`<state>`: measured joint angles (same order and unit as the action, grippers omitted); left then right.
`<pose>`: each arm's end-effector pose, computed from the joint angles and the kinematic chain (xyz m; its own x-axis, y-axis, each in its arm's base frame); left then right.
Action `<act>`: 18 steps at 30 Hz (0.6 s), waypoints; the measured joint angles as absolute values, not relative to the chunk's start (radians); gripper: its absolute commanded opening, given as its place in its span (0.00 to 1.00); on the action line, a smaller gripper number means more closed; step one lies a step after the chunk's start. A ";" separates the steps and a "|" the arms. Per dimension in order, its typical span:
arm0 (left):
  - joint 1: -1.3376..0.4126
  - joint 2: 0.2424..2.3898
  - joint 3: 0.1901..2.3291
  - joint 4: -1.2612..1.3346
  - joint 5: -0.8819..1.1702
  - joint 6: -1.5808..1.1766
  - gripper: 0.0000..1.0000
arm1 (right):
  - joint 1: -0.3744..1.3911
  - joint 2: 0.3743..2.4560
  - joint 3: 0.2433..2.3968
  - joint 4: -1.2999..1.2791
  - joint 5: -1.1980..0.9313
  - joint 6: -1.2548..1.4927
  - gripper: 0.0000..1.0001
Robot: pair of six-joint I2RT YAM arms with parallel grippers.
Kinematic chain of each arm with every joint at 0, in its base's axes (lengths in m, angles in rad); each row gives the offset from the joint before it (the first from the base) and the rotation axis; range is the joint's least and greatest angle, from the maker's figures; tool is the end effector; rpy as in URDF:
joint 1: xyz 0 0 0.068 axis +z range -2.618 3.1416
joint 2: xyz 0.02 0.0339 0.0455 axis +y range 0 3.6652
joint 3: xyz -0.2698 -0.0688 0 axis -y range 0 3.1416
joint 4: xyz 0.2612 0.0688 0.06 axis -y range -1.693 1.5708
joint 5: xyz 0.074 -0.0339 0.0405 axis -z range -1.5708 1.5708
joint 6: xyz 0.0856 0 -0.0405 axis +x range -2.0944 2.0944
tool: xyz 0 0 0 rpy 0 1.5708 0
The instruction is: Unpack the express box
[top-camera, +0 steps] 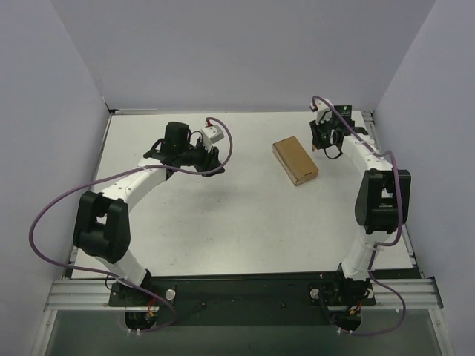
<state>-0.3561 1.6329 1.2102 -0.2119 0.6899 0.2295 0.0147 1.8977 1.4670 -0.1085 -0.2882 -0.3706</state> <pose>0.3675 -0.1948 0.2473 -0.3706 0.3251 -0.8700 0.8560 0.4829 -0.1842 0.5025 0.0317 0.2343 -0.3851 -0.3529 -0.8527 -0.4264 0.8875 -0.1748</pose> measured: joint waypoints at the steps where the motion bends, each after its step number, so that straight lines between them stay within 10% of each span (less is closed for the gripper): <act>1: -0.354 1.644 1.210 -0.221 0.685 0.235 0.42 | 0.024 1.895 1.465 -0.100 -0.292 -0.379 0.00; 18: -0.352 1.672 1.152 -0.157 0.678 0.186 0.42 | 0.175 1.807 1.262 -0.103 -0.385 -0.470 0.00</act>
